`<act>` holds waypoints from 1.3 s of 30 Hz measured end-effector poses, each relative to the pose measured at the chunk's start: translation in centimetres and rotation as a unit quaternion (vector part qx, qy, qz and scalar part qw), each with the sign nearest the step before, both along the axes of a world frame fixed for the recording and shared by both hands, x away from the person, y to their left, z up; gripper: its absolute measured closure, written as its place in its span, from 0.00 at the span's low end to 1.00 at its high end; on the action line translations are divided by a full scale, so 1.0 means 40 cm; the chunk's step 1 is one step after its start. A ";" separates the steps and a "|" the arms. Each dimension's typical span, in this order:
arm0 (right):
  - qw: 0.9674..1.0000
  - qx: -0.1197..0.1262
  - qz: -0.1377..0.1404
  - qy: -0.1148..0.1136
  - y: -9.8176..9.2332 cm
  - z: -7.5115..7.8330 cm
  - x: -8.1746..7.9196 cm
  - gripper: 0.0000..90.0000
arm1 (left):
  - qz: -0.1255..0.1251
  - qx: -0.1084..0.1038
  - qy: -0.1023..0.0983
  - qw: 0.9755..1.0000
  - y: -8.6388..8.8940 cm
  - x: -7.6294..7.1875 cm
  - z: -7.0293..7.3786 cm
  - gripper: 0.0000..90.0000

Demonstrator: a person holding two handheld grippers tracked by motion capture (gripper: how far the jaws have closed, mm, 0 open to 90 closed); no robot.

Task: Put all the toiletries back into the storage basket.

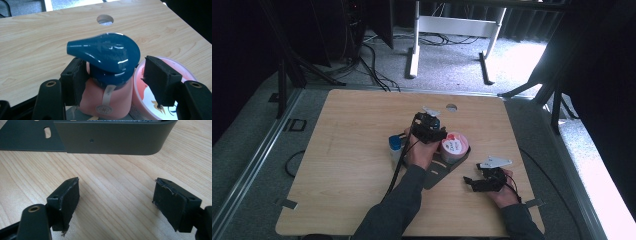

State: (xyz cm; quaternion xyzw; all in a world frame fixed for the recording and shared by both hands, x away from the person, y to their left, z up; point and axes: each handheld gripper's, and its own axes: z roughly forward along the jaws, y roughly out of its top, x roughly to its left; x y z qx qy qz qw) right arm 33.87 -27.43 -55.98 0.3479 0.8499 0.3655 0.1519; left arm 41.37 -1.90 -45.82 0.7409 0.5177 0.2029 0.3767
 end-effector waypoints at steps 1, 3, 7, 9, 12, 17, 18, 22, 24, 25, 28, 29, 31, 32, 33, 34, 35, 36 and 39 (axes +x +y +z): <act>1.000 0.000 0.000 0.000 0.000 0.000 0.000 0.23 | 0.001 0.001 0.000 1.000 -0.001 -0.003 -0.001 0.40; 1.000 0.000 0.000 0.000 0.000 0.000 0.000 0.23 | 0.002 0.008 -0.003 1.000 -0.001 -0.009 -0.004 0.40; 1.000 0.000 0.000 0.000 0.000 0.000 0.000 0.23 | 0.006 0.019 -0.015 1.000 0.000 -0.026 -0.007 0.43; 1.000 0.000 0.000 -0.001 0.000 0.000 0.000 0.23 | 0.000 0.019 -0.015 1.000 -0.001 -0.033 -0.009 0.43; 1.000 0.000 0.000 -0.001 0.000 0.000 0.000 0.23 | -0.004 0.024 -0.017 1.000 -0.001 -0.043 -0.012 0.43; 1.000 0.000 0.000 -0.001 0.000 0.000 0.000 0.23 | -0.006 0.022 -0.018 1.000 0.003 -0.054 -0.012 0.45; 1.000 0.000 0.001 -0.001 0.000 0.000 0.000 0.23 | -0.007 0.022 -0.018 1.000 0.004 -0.057 -0.011 0.46; 1.000 0.000 0.000 -0.001 0.000 0.000 0.000 0.23 | -0.013 0.023 -0.021 0.999 0.003 -0.069 -0.006 0.46; 1.000 0.000 0.001 -0.001 0.000 0.000 0.000 0.23 | -0.020 0.022 -0.023 0.999 0.005 -0.073 -0.005 0.46; 1.000 0.000 0.001 -0.001 0.000 0.000 0.000 0.23 | -0.023 0.022 -0.025 0.999 0.006 -0.076 -0.005 0.47; 1.000 0.000 0.000 -0.001 0.000 0.000 0.000 0.23 | -0.033 0.018 -0.022 0.999 0.012 -0.082 -0.004 0.49; 1.000 0.000 0.000 -0.001 0.000 0.000 0.000 0.23 | -0.034 0.018 -0.022 0.999 0.014 -0.085 -0.003 0.49; 1.000 0.000 0.000 -0.001 0.000 0.000 0.000 0.23 | -0.037 0.016 -0.023 0.999 0.015 -0.090 -0.001 0.50; 1.000 0.000 0.000 -0.001 0.000 0.000 0.000 0.23 | -0.039 0.016 -0.023 0.999 0.014 -0.093 0.000 0.50; 1.000 0.000 0.000 0.000 0.000 0.000 0.000 0.23 | -0.040 0.017 -0.025 0.999 0.014 -0.097 0.002 0.50; 1.000 0.000 0.000 0.000 0.000 0.000 0.000 0.23 | -0.042 0.018 -0.026 0.999 0.013 -0.101 0.003 0.50; 1.000 0.000 0.000 0.000 0.000 0.000 0.000 0.23 | -0.045 0.018 -0.027 0.998 0.012 -0.105 0.005 0.50; 1.000 0.000 0.000 0.000 0.000 0.000 0.000 0.23 | -0.047 0.020 -0.028 0.998 0.012 -0.109 0.007 0.50; 1.000 0.000 0.000 -0.001 0.000 0.000 0.000 0.23 | -0.060 0.019 -0.027 0.998 0.012 -0.122 0.012 0.53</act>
